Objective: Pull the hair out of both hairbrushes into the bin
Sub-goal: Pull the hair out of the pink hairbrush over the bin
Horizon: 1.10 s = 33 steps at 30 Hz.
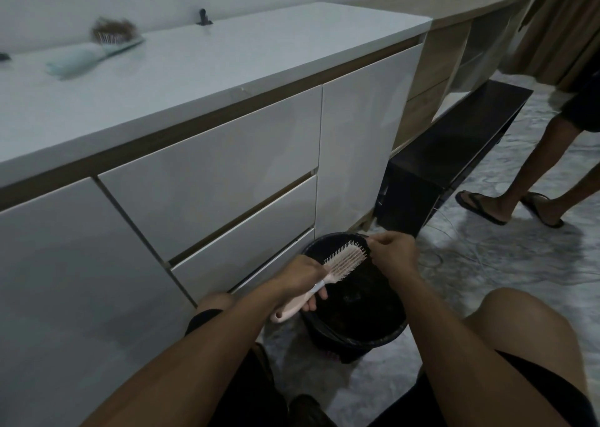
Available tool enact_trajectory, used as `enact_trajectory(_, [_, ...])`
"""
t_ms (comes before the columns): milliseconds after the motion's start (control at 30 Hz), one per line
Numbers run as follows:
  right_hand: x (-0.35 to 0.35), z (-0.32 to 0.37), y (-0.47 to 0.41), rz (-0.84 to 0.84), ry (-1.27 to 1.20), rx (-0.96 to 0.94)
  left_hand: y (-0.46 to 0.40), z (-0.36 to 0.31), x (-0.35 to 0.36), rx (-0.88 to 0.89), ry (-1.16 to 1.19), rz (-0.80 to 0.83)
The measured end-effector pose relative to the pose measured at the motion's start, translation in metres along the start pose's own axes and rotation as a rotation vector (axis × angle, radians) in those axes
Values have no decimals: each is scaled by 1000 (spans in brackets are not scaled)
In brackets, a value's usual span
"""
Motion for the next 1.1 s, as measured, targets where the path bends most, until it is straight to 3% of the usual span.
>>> enact_trajectory(100, [-3,13,2,0,39,-99,3,1,-1,22,-27,-4])
enact_trajectory(267, [12,19,20,280,305,-469,7,-4,-4,39,-102,-11])
enact_trajectory(500, [4,28,22,71,298,-663,4,0,-15,56,-67,-77])
enact_trajectory(667, [15,29,38,303,284,-773,0,-7,-16,67,-77,-78])
enact_trajectory(733, [17,31,44,300,251,-847,1,-11,-17,73,-83,-70])
enact_trajectory(900, [10,31,39,82,68,-725,-1,-11,-18,85,-117,-87])
enact_trajectory(1033, [13,33,42,207,38,-752,-4,-15,-22,83,-110,-100])
enact_trajectory(1100, [14,34,41,156,15,-780,-3,-19,-26,87,-112,-103])
Point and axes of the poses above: each hand's wrist, its own y-axis away from the middle knuckle, its own x-axis out of the palm, z = x × y, the point moved 3 cm from there along -y, towards the middle knuckle, and after that the axes turned 15 degrees about -z, right-handed, at the moved point
